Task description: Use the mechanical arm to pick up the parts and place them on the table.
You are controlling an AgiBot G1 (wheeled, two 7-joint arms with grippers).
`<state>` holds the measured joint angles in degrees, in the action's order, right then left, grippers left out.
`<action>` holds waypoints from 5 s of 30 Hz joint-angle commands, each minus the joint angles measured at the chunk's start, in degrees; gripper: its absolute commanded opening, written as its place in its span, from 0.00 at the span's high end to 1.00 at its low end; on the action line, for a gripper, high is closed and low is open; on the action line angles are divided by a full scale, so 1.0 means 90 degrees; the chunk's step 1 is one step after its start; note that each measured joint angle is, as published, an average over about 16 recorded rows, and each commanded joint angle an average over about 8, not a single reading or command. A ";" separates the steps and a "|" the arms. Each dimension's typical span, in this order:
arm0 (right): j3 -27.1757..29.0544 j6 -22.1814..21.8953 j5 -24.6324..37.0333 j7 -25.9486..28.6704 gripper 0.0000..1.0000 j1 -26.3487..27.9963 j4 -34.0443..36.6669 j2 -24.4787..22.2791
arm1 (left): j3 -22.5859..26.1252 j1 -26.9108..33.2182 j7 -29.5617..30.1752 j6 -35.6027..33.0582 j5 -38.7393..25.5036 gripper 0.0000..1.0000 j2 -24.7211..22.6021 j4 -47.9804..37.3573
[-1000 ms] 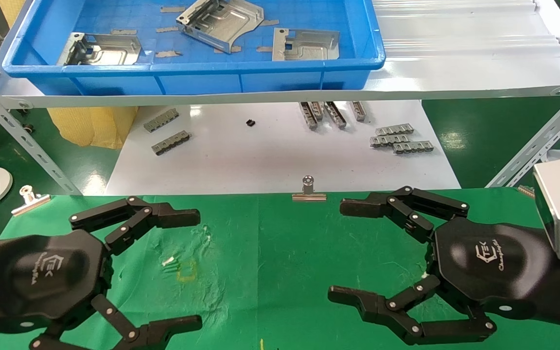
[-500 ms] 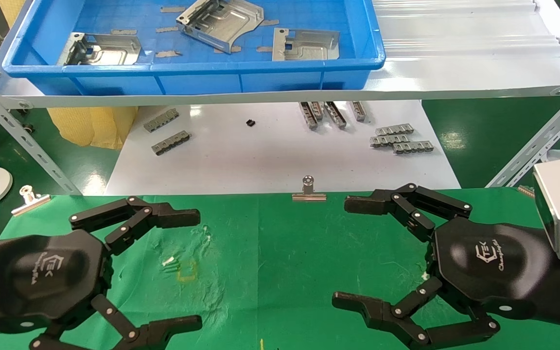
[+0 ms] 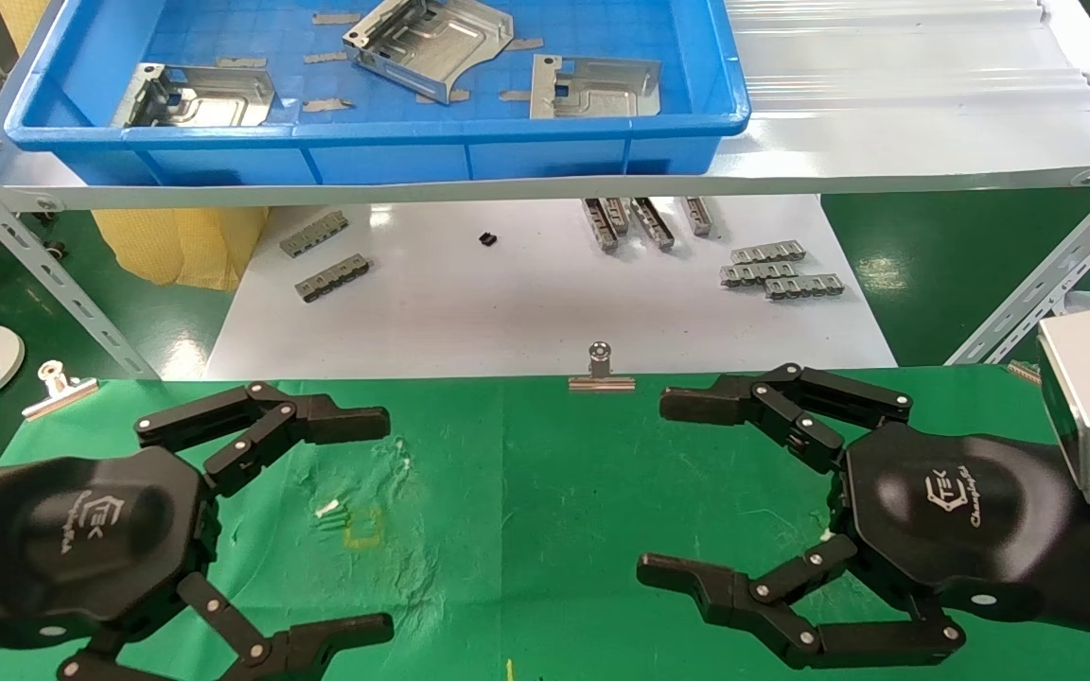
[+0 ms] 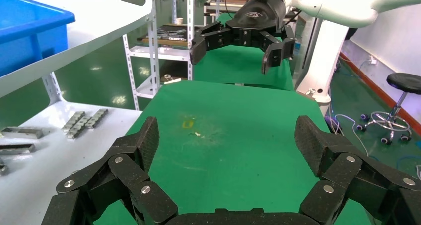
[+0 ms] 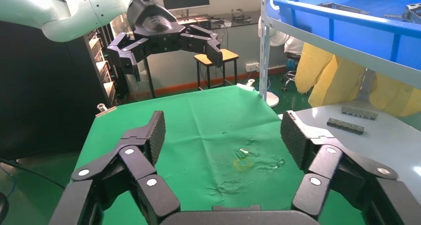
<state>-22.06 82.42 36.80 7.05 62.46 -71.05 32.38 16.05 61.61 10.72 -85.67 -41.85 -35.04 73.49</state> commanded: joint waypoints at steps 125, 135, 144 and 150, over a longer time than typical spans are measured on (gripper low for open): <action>-0.0001 0.0000 -0.0001 -0.0001 0.00 0.0000 0.0000 0.0000 | 0.1366 0.6314 -0.1313 0.3306 -0.3562 1.00 -0.4000 -0.7777; -0.0001 0.0000 -0.0001 -0.0001 0.00 0.0000 0.0000 0.0000 | 0.1190 0.6208 -0.2149 0.0189 -0.3192 1.00 -0.2974 -0.7372; -0.0001 0.0000 -0.0001 -0.0001 0.00 0.0000 0.0000 0.0000 | 0.1504 0.5375 -0.2603 -0.0743 -0.2657 1.00 -0.1951 -0.6045; -0.0001 0.0000 -0.0001 -0.0001 0.00 0.0001 0.0000 0.0000 | 0.2161 0.4319 -0.2520 -0.0731 -0.1532 1.00 -0.0893 -0.4211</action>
<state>-22.07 82.42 36.79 7.05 62.47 -71.05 32.37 35.75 101.70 -13.07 -92.07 -57.18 -44.06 33.21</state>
